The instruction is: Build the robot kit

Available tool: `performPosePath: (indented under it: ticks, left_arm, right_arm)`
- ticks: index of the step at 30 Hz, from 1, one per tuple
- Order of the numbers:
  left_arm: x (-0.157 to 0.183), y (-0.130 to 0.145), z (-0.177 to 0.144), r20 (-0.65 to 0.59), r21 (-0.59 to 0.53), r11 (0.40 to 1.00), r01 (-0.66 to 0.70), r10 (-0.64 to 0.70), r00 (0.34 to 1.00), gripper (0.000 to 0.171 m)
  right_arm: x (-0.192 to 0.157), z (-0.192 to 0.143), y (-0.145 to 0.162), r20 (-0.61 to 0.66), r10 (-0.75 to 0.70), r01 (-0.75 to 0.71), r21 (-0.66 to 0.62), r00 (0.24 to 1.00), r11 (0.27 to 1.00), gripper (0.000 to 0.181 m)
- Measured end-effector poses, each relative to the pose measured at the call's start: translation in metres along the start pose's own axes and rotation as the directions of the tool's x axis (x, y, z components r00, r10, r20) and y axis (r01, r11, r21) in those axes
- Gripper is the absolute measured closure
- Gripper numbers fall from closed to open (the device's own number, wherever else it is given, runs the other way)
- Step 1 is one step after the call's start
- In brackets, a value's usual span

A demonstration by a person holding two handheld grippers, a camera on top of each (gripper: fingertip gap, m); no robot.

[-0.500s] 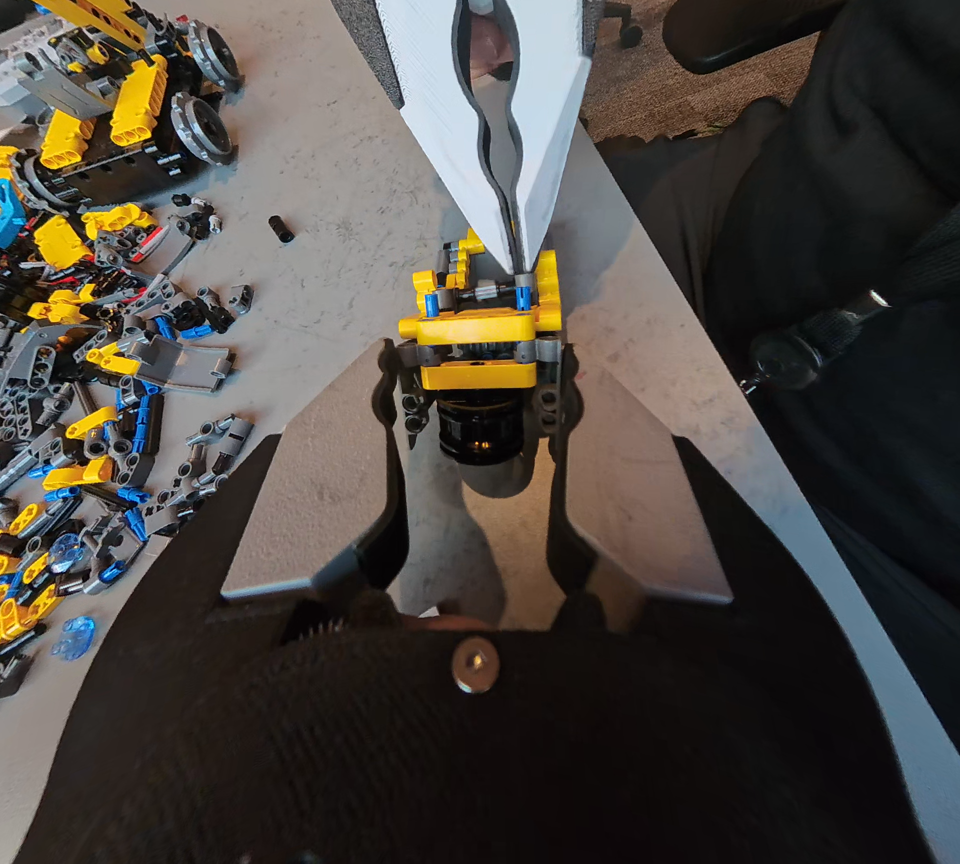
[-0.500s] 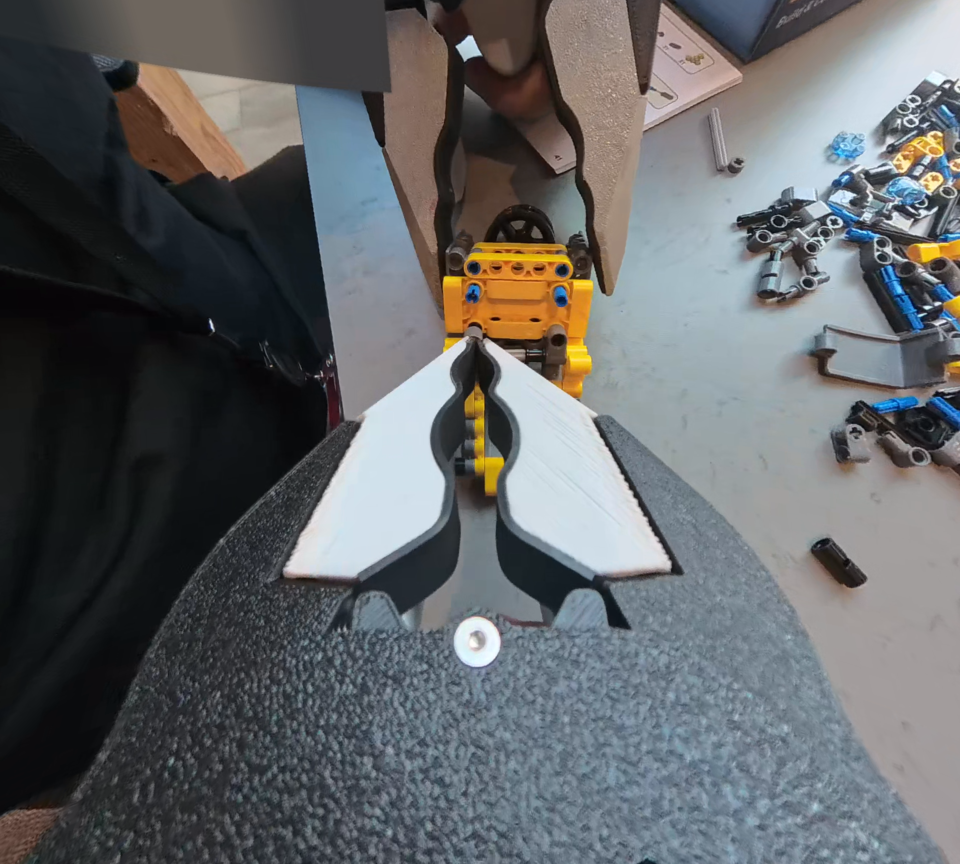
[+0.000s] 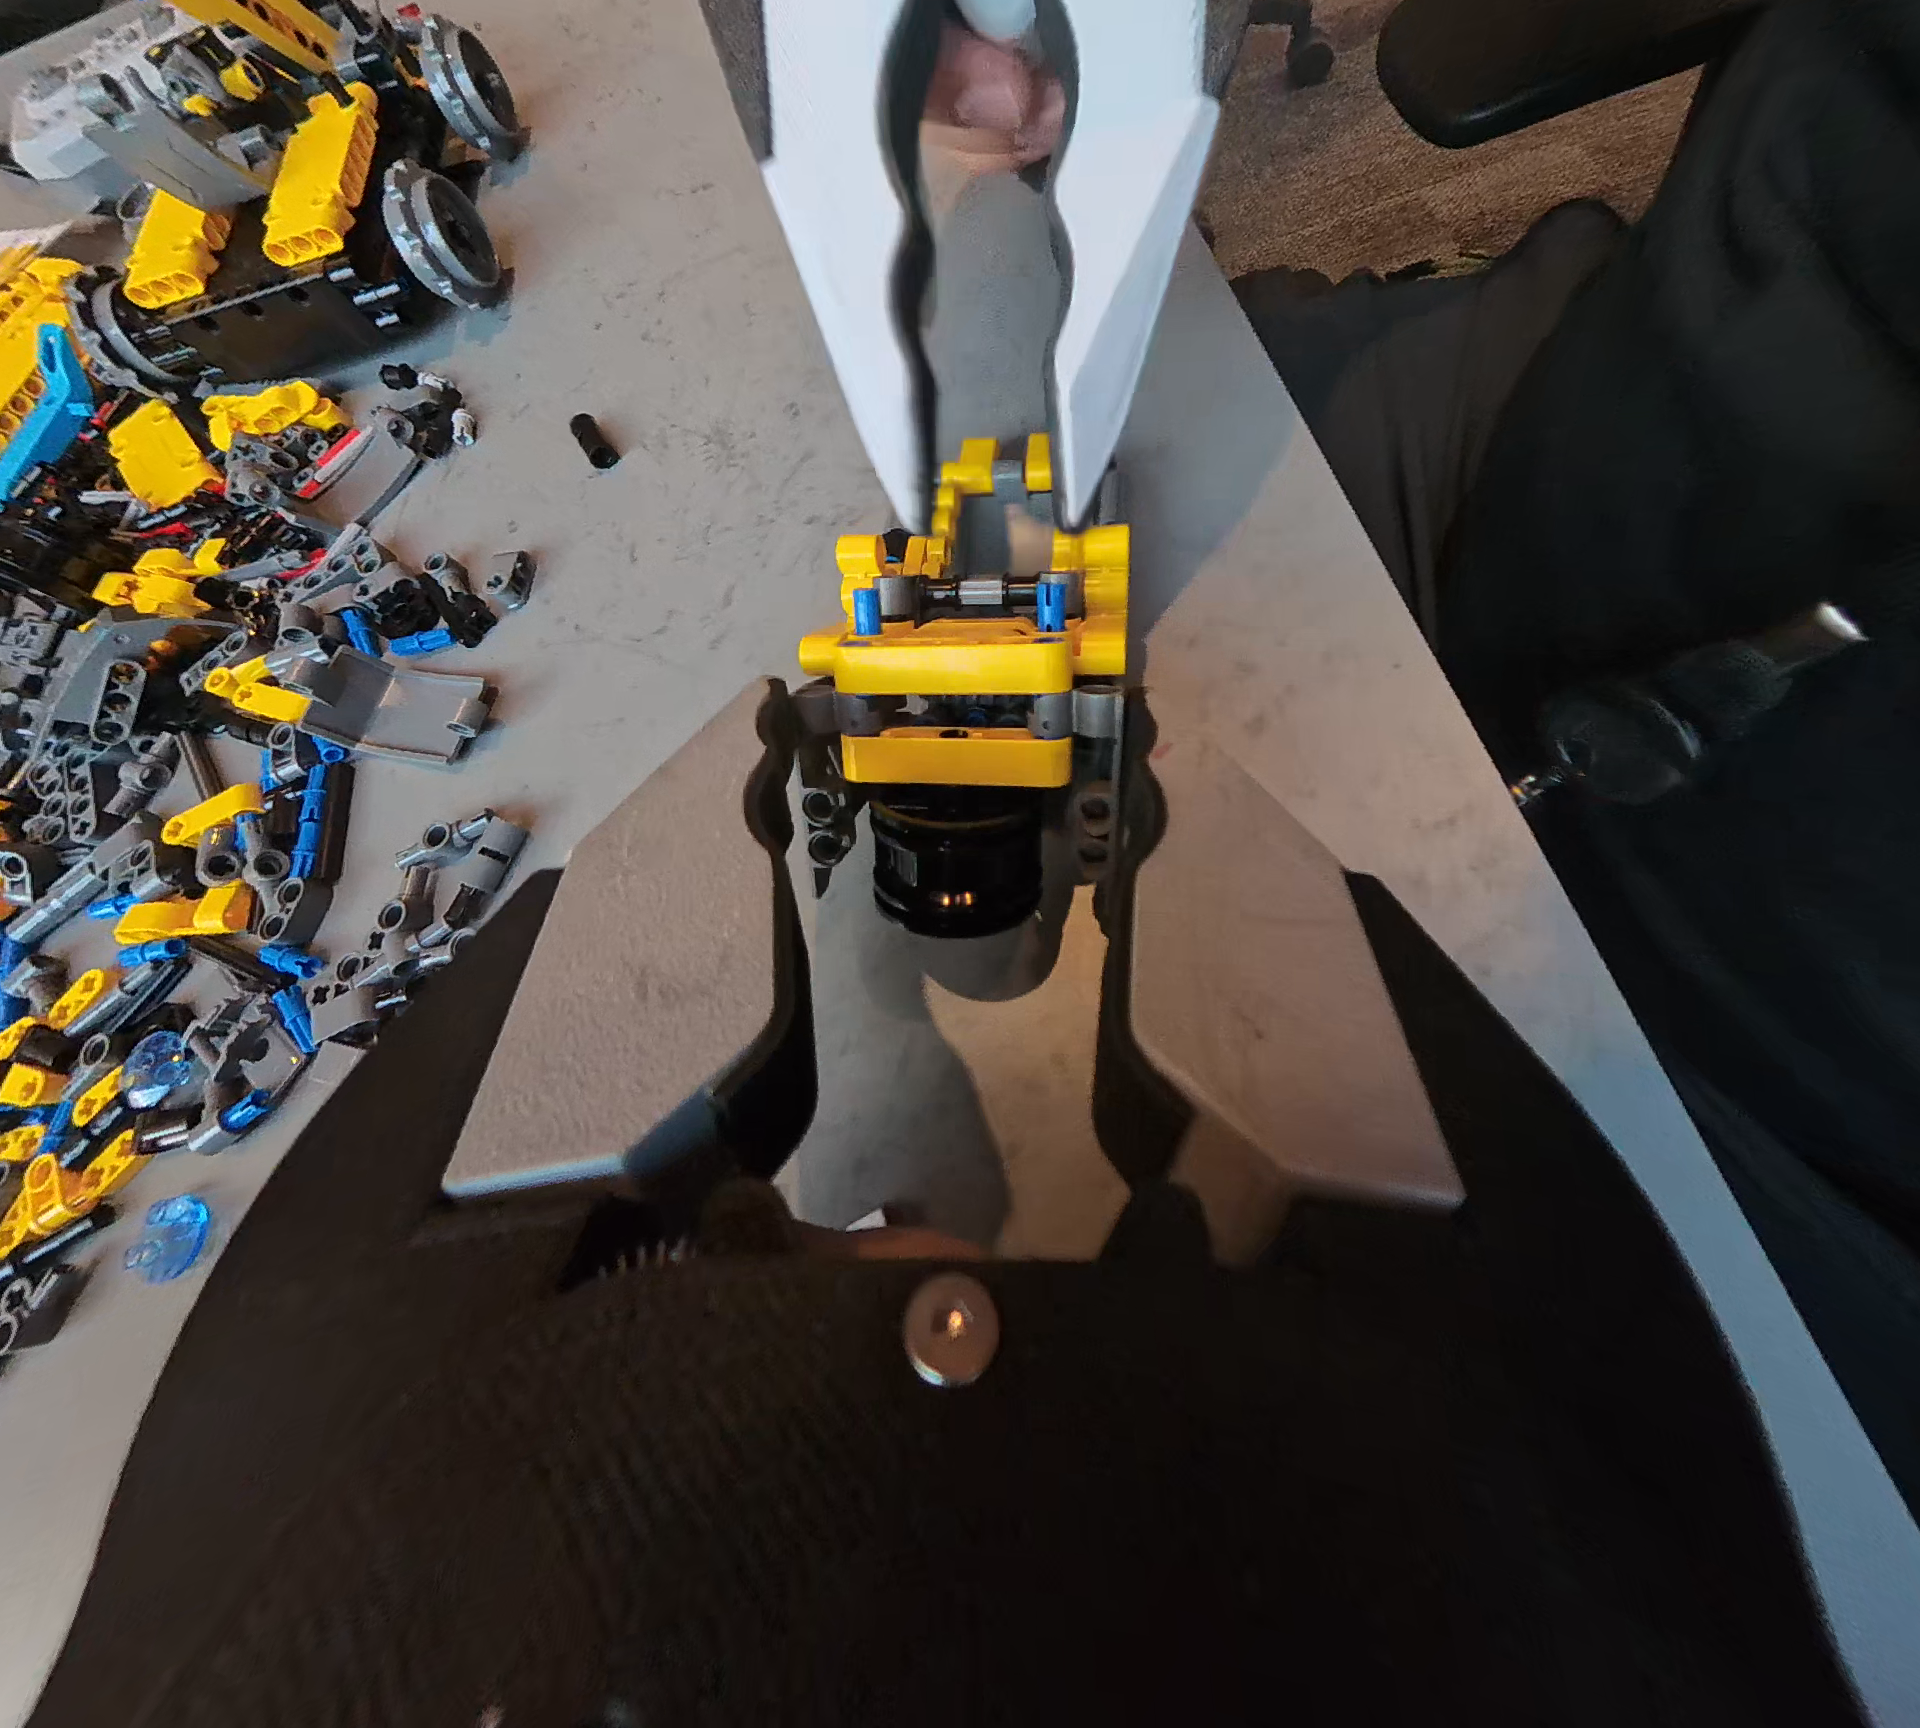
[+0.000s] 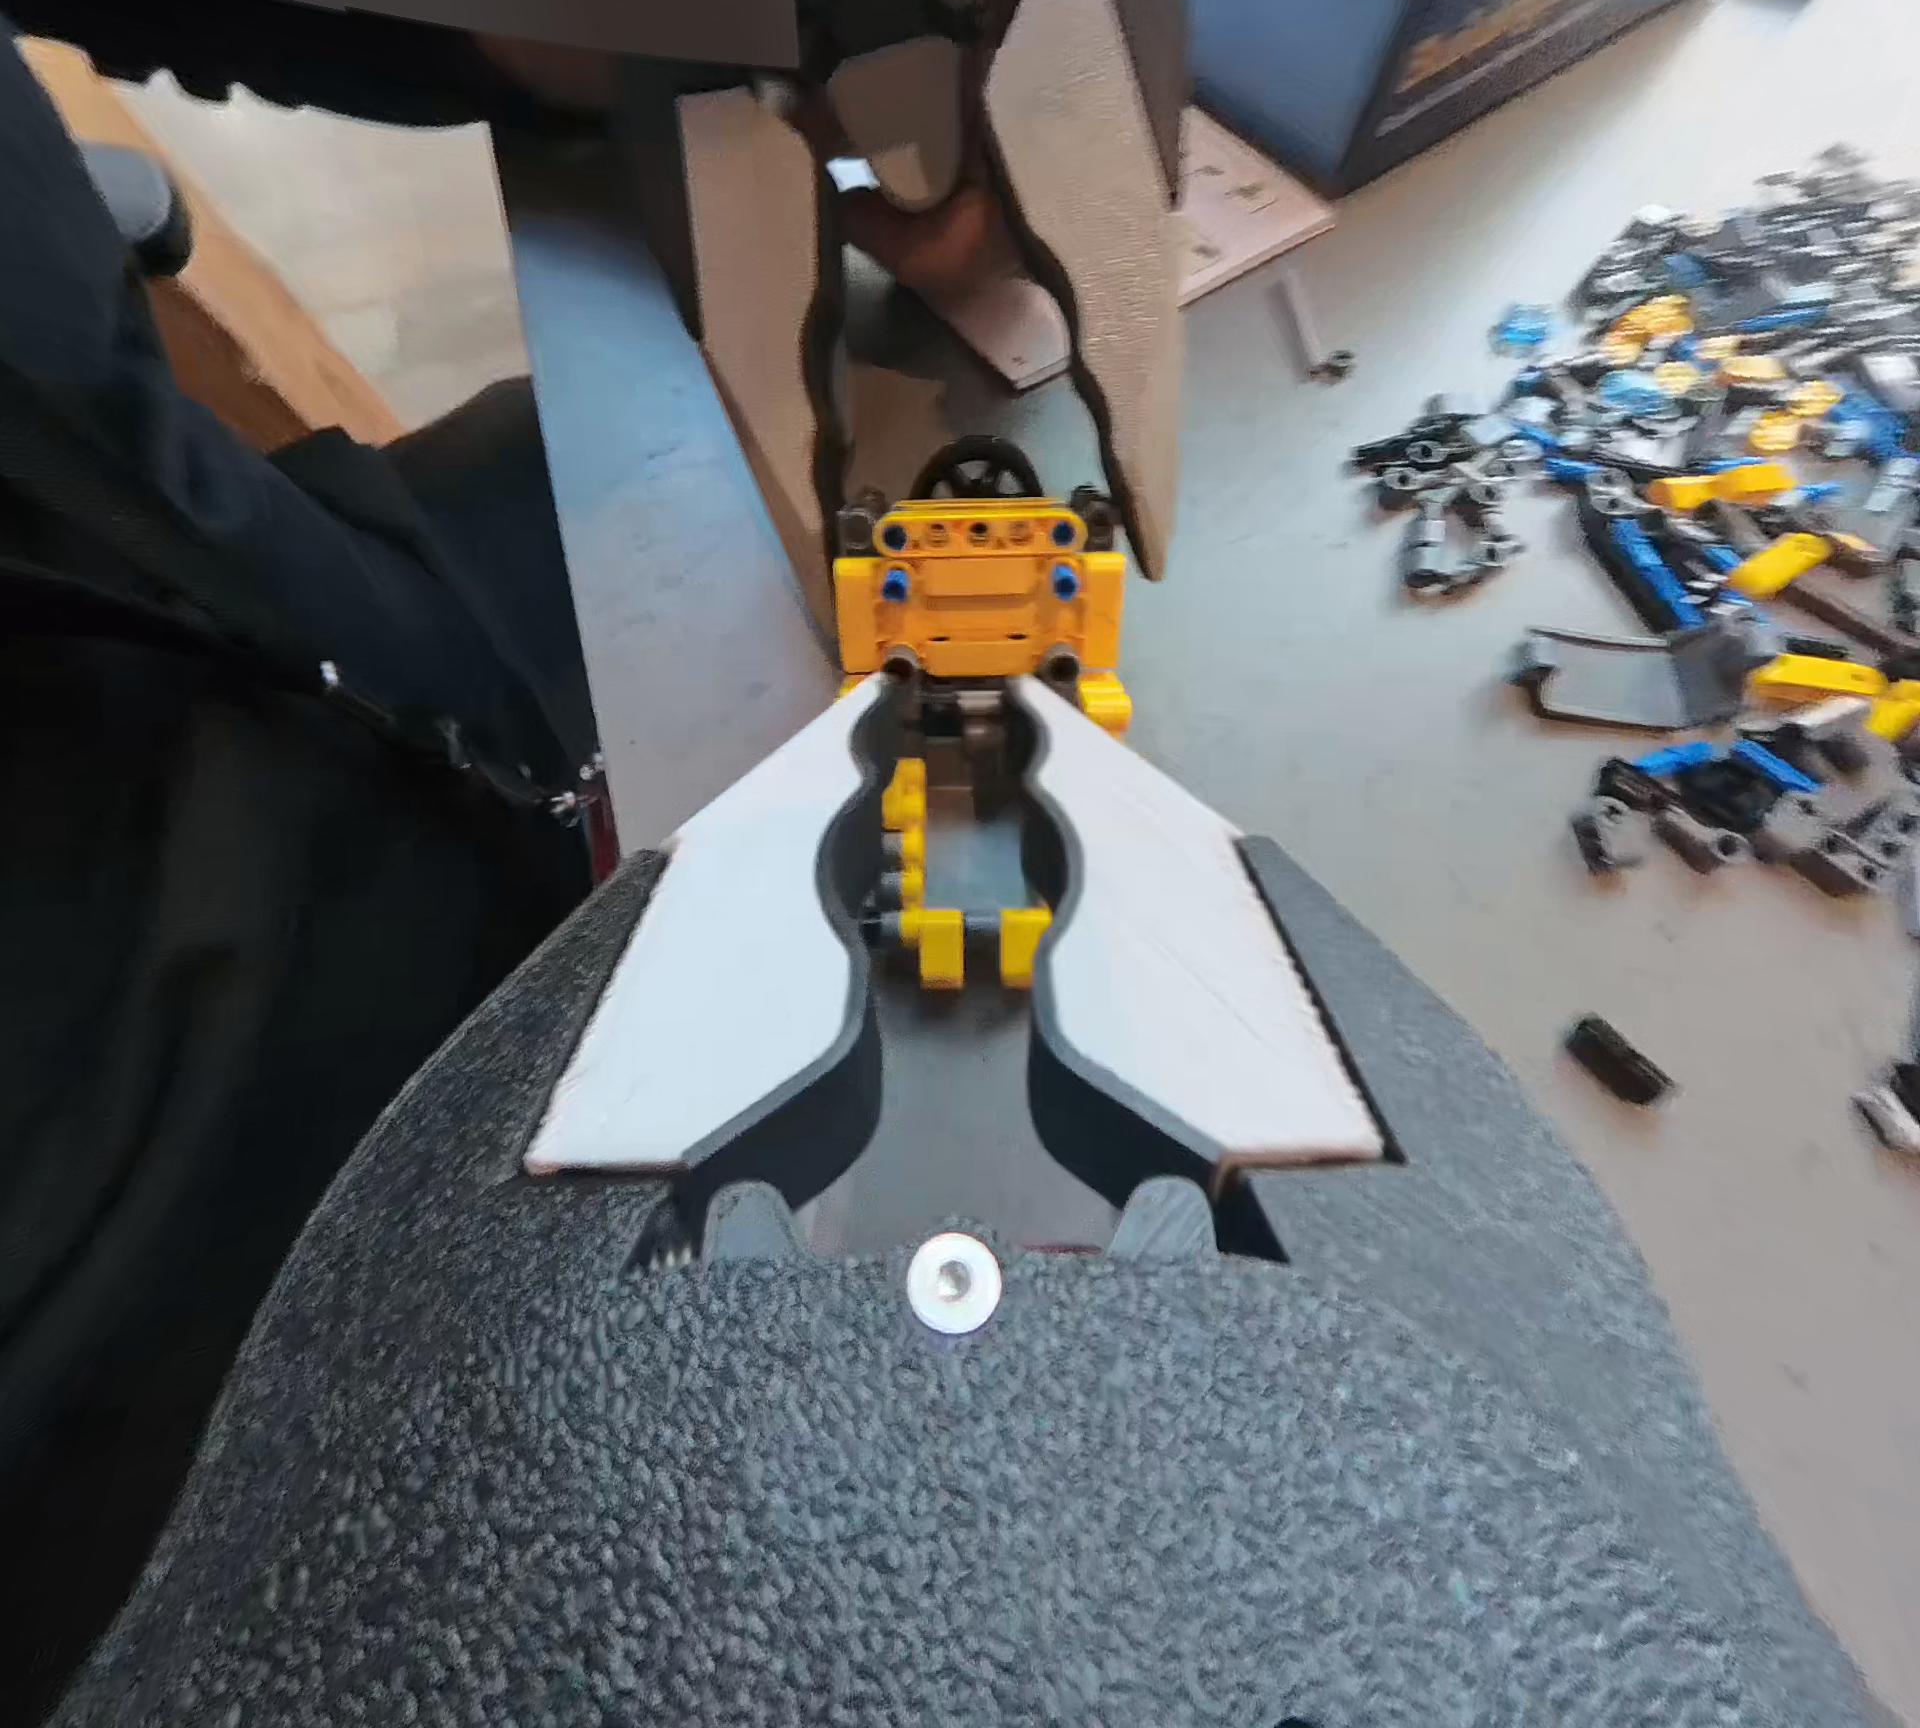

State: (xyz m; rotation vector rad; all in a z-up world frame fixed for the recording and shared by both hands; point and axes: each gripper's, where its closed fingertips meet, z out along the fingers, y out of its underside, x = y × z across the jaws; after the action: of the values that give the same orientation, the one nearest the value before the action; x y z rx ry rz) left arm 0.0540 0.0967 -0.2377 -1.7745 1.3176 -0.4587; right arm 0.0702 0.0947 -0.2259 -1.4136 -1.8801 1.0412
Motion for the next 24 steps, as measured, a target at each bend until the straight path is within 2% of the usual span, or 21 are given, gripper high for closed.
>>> performPosePath:
  ticks: [3, 6, 9, 11, 14, 18, 21, 24]
  left_arm:
    - [-0.004, 0.0, -0.001, -0.009, 0.002, 0.999, 0.049, -0.049, 0.999, 0.111]
    - [-0.019, -0.001, -0.005, 0.004, 0.032, 0.984, 0.177, -0.178, 0.984, 0.111]
    - [-0.037, -0.002, -0.011, 0.009, 0.084, 0.941, 0.328, -0.33, 0.944, 0.111]
    - [-0.045, -0.007, -0.016, 0.016, 0.134, 0.916, 0.377, -0.383, 0.924, 0.111]
    - [-0.04, -0.018, -0.019, 0.06, 0.162, 0.928, 0.335, -0.349, 0.935, 0.111]
    - [-0.024, -0.016, -0.015, 0.246, 0.051, 0.987, 0.154, -0.162, 0.956, 0.111]
    - [-0.011, -0.008, -0.012, 0.354, -0.053, 0.996, 0.07, -0.047, 0.934, 0.111]
    - [0.003, 0.002, -0.007, 0.37, -0.119, 0.988, 0.098, -0.047, 0.928, 0.111]
  right_arm:
    - [0.017, -0.014, -0.001, -0.066, 0.045, -0.042, 0.06, 0.997, 0.997, 0.15]
    - [0.033, -0.026, 0.001, -0.097, 0.141, -0.129, 0.118, 0.985, 0.985, 0.135]
    - [0.038, -0.031, 0.003, -0.075, 0.221, -0.207, 0.159, 0.972, 0.965, 0.125]
    - [0.037, -0.031, 0.005, -0.061, 0.243, -0.232, 0.15, 0.968, 0.961, 0.117]
    - [0.03, -0.024, 0.017, -0.059, 0.24, -0.236, 0.058, 0.969, 0.97, 0.118]
    - [0.024, -0.018, 0.032, -0.086, 0.274, -0.277, -0.033, 0.958, 0.96, 0.118]
    - [0.016, -0.021, 0.027, -0.037, 0.358, -0.358, 0.015, 0.933, 0.934, 0.118]
    - [0.012, -0.023, 0.023, 0.002, 0.416, -0.415, 0.065, 0.91, 0.908, 0.117]
